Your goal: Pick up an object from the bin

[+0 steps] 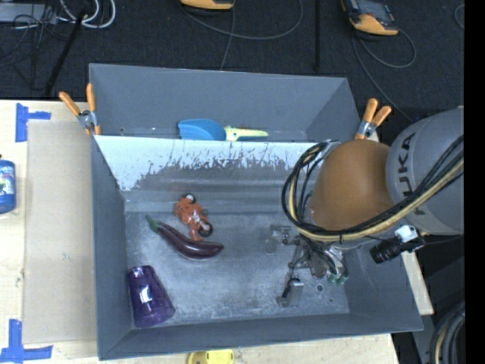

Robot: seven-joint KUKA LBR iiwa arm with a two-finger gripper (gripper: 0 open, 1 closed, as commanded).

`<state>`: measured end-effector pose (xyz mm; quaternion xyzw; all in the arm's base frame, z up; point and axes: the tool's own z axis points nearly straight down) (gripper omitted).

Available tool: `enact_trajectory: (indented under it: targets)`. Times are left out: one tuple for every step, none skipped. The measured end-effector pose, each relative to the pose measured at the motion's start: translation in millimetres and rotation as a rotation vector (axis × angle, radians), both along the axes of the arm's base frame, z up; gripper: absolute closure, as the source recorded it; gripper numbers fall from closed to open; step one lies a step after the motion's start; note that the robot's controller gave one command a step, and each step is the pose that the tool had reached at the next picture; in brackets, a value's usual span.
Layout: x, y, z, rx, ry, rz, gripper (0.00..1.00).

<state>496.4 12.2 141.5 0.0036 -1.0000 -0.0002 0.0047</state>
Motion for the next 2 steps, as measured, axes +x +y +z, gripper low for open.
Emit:
enact_trajectory:
  targets:
    - [1.9, 0, 4, 0.000, -0.008, 0.000, 0.00]
    - [33.0, -10, 26, 0.000, -0.009, -0.024, 0.00]
